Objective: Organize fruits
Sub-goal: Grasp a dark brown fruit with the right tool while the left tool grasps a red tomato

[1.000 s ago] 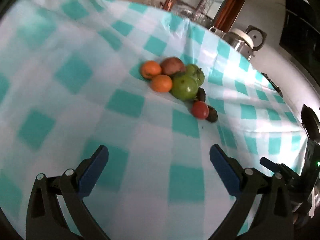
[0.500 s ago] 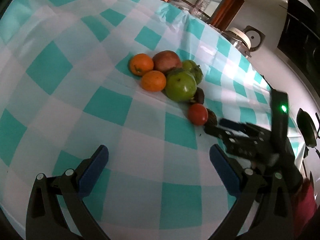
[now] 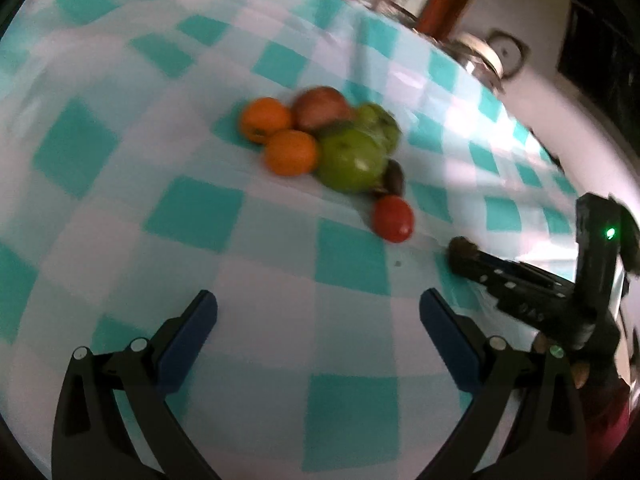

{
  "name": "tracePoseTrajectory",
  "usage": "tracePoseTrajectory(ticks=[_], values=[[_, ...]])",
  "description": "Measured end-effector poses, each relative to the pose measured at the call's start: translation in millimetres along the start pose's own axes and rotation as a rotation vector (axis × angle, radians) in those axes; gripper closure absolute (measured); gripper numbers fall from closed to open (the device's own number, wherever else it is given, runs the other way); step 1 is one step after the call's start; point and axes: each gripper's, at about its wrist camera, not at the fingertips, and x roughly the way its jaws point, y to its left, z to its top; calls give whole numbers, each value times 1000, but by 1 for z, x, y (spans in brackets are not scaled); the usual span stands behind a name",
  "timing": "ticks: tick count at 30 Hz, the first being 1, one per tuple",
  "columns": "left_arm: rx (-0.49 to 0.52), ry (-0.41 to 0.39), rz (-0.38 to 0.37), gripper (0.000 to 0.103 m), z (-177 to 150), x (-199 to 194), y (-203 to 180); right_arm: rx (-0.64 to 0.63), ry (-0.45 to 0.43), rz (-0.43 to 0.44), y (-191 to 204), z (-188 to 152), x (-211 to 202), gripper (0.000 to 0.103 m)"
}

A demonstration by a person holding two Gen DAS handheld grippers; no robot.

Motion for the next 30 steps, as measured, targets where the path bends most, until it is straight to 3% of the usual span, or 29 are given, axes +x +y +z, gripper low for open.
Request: tracePoseTrajectory(ticks=[3, 8, 11, 13, 22, 30], values=[[35, 23, -5, 2, 11, 25, -28, 109, -23, 19, -21, -7, -8, 64], [63, 32, 73, 4, 39, 64, -60, 146, -33, 28, -30, -9, -12, 64], [134, 45, 136, 31, 46, 77, -74, 165, -37, 53, -34, -8, -11, 64], [179, 54, 122, 69, 42, 75, -79, 173, -39, 64, -35, -7, -12, 64], [132, -3, 24, 70, 6, 33, -70, 207, -45, 111, -42, -8, -11, 64], [105, -24, 33, 70, 0, 19, -66, 241, -52, 146, -48, -9, -11, 64]])
